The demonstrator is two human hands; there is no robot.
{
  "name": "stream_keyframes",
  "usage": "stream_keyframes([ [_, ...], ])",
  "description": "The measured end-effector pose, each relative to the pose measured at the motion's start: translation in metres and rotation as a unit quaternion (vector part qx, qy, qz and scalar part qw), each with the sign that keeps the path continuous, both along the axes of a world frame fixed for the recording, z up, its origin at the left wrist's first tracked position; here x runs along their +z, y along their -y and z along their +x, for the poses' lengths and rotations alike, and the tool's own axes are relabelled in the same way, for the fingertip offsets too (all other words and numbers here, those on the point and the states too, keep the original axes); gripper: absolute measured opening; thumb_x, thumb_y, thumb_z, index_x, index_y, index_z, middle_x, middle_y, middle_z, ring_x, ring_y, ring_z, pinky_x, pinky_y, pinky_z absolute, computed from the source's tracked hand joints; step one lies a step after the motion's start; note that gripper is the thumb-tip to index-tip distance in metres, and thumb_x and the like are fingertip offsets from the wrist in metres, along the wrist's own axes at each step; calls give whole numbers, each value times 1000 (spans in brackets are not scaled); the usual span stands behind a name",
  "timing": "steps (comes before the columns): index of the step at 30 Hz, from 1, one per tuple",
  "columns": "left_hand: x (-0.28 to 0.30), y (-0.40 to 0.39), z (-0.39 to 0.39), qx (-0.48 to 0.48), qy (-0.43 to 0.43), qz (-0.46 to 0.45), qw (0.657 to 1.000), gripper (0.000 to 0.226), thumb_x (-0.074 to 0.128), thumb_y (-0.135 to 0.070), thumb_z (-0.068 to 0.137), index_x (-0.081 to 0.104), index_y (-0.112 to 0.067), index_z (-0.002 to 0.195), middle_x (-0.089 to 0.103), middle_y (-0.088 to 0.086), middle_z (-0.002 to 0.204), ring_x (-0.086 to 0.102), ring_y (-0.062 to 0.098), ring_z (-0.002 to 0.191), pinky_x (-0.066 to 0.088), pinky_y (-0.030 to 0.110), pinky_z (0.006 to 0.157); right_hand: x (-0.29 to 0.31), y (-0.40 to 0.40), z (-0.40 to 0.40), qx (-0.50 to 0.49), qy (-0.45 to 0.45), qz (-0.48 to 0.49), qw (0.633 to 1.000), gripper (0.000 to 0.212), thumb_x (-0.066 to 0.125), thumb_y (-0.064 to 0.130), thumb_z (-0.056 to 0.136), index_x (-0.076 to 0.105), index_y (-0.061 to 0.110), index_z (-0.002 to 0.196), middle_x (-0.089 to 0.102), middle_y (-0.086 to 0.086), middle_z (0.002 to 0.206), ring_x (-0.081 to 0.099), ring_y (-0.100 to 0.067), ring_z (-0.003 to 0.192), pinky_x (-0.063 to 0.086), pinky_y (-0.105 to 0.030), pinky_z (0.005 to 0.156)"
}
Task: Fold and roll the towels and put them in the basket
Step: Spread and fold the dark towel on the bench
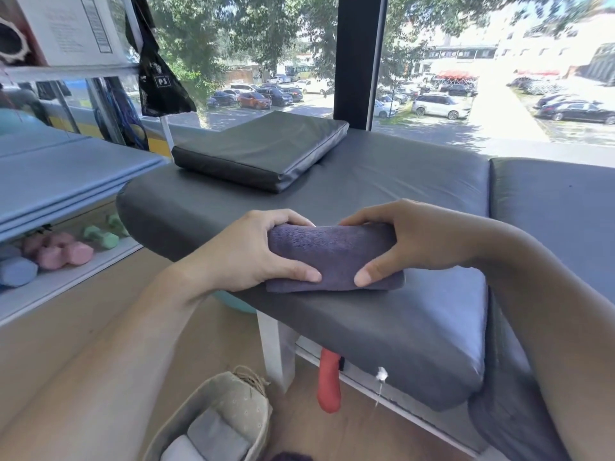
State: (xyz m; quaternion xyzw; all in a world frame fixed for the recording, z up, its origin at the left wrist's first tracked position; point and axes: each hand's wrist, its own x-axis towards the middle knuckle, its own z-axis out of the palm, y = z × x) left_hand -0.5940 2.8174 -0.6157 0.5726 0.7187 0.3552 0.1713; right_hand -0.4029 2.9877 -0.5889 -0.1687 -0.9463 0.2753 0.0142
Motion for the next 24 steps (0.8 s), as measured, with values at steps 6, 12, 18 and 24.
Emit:
stream_keyframes([
  [6,5,-2,5,63,-39,132,988,54,96,-27,61,70,-38,107,71,-24,97,65,-6,94,43,4,77,-1,6,-9,-63,-157,141,975,66,93,42,58,65,42,118,68,20,107,61,-3,96,47,-26,79],
  [12,-6,-7,2,65,-19,93,993,45,94,-38,61,73,-38,101,74,-19,91,67,-3,86,47,10,76,-12,13,-14,-70,-86,185,976,66,83,70,57,60,40,112,65,18,103,57,-13,97,47,-35,81],
  [18,-14,-12,-1,77,15,113,991,29,94,-32,65,77,-30,89,77,-8,80,69,5,73,53,24,73,-13,14,-20,-104,-113,207,966,51,82,67,63,65,41,103,64,15,91,57,-17,90,48,-35,77],
  [24,-21,-17,-5,67,62,117,989,25,90,-35,68,78,-20,84,77,1,79,65,6,69,52,24,67,-16,2,-21,-80,-106,143,981,48,89,56,60,70,37,100,71,11,86,61,-15,85,51,-32,74],
])
